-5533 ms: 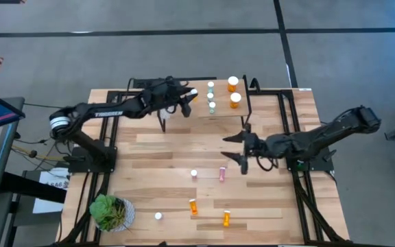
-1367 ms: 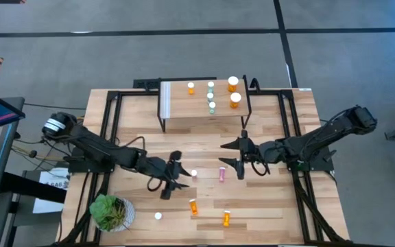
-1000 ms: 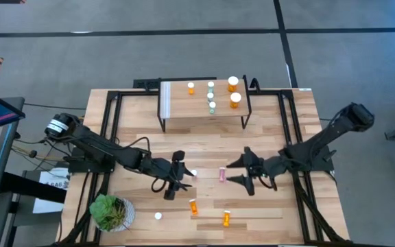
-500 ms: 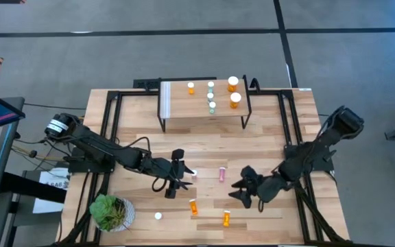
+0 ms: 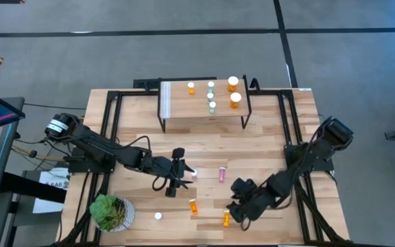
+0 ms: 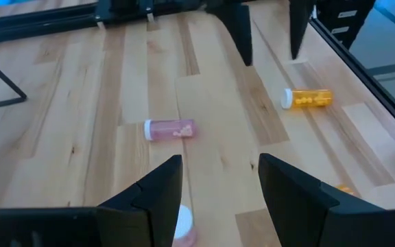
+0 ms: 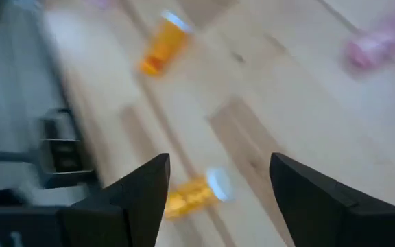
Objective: Pick and place medicine bottles onto shelf by color
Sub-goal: Put the right small orange pill bottle on the shelf aligned with the other small orange pill bottle
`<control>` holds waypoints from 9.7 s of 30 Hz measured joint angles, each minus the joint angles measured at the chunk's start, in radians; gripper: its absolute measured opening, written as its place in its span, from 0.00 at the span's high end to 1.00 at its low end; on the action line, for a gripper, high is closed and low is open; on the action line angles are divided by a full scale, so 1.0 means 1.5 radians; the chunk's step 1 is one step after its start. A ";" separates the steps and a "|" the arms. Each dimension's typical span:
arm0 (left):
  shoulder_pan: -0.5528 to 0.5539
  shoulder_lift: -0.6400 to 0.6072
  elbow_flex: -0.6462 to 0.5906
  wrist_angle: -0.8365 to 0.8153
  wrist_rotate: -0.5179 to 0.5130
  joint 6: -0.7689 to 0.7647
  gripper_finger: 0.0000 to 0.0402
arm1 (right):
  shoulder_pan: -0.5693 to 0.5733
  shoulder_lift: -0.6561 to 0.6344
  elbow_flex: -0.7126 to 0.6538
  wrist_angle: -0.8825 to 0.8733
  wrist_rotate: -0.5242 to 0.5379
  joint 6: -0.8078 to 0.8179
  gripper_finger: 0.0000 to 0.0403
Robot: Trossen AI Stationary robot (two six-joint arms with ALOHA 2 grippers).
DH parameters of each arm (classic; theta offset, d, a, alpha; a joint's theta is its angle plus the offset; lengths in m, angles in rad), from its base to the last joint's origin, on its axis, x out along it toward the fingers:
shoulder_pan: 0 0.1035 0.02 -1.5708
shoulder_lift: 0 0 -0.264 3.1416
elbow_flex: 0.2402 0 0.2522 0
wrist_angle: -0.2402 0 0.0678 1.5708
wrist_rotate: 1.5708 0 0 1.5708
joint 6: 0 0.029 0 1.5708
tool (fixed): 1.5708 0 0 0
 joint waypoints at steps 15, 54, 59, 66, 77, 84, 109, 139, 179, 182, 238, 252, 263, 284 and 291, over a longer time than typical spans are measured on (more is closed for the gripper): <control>0.001 0.000 0.000 -0.012 0.001 0.002 0.55 | 0.002 0.208 0.249 -0.221 -0.135 0.085 0.32; 0.001 0.000 0.000 -0.012 -0.004 -0.041 0.55 | 0.000 0.277 0.253 -0.168 -0.140 0.217 0.32; 0.001 0.000 0.000 -0.012 -0.004 -0.042 0.55 | -0.009 0.279 0.261 -0.170 -0.149 0.193 0.32; 0.001 0.000 0.000 -0.013 -0.004 -0.043 0.55 | -0.015 0.280 0.268 -0.185 -0.143 0.182 0.32; 0.001 0.000 0.000 -0.020 -0.004 -0.045 0.55 | -0.022 0.280 0.270 -0.185 -0.149 0.167 0.32; 0.001 0.000 0.000 -0.021 -0.004 -0.046 0.55 | -0.029 0.280 0.293 -0.199 -0.133 0.139 0.32; 0.001 0.000 0.000 -0.027 -0.004 -0.048 0.55 | -0.032 0.280 0.296 -0.353 -0.161 0.145 0.32; 0.001 0.000 0.000 -0.026 -0.005 -0.048 0.55 | -0.031 0.280 0.296 -0.436 -0.177 0.137 0.32; 0.002 -0.090 -0.020 0.101 0.038 0.028 0.55 | -0.011 0.102 0.297 -0.310 0.269 -0.224 0.70; 0.009 -0.088 -0.020 0.142 0.069 0.037 0.55 | -0.027 0.090 0.297 -0.255 0.298 -0.314 0.70; 0.075 -0.055 -0.019 0.156 0.023 -0.062 0.38 | -0.241 -0.044 -0.137 0.583 0.047 -0.738 0.69; 0.077 -0.028 -0.020 0.198 0.037 -0.064 0.43 | -0.241 -0.044 -0.137 0.585 0.048 -0.738 0.69; 0.077 -0.028 -0.019 0.202 0.054 -0.065 0.63 | -0.241 -0.044 -0.137 0.586 0.049 -0.739 0.69; 0.083 -0.030 -0.019 0.196 0.056 -0.074 0.74 | -0.237 -0.044 -0.137 0.584 0.034 -0.674 0.50; 0.111 -0.063 -0.006 0.142 0.029 -0.055 0.74 | -0.241 -0.095 -0.119 0.443 0.015 -0.631 0.34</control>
